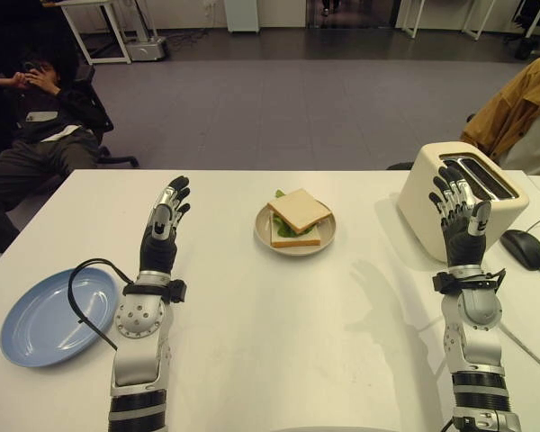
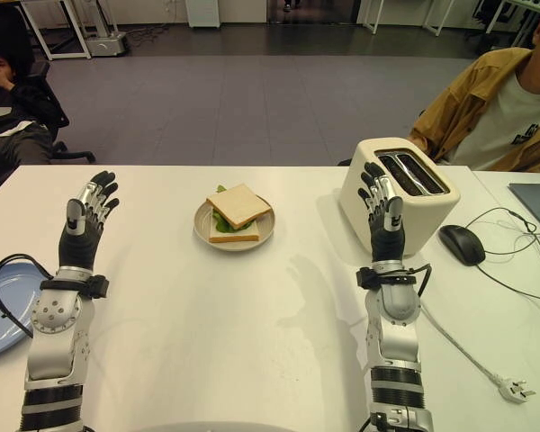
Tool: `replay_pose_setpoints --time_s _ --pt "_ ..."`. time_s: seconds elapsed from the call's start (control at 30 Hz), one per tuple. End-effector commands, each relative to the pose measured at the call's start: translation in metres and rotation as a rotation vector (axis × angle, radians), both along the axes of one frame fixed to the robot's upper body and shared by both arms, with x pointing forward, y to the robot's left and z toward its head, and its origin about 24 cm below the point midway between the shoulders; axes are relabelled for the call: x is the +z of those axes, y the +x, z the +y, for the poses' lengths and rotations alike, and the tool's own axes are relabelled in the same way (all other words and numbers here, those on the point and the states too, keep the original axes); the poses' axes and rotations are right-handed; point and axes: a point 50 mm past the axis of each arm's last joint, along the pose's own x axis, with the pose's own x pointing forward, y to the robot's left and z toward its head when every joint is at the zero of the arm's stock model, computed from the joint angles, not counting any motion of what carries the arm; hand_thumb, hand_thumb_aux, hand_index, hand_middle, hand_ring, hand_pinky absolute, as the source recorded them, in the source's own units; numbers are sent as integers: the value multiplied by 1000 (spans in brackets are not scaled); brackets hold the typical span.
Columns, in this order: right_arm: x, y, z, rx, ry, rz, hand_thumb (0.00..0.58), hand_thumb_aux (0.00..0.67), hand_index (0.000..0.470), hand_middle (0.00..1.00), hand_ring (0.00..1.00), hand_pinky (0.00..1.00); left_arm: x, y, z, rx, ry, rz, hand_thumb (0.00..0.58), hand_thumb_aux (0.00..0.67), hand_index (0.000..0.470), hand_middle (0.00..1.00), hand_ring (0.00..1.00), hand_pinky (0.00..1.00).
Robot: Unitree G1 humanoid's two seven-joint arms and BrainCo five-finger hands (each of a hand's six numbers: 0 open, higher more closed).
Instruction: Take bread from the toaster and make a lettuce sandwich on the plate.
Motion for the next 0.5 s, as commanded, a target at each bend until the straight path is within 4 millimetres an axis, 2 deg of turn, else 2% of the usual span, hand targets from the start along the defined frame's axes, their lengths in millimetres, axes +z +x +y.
replay_pose_setpoints --time_s 0.03,0.5 --pt "-11 -3 2 2 2 42 0 0 0 0 0 0 -6 -5 0 3 -33 18 0 0 0 0 0 0" --pt "-10 -7 7 25 25 24 0 0 0 0 0 0 -12 -8 -11 -18 -54 -4 0 0 0 0 0 0"
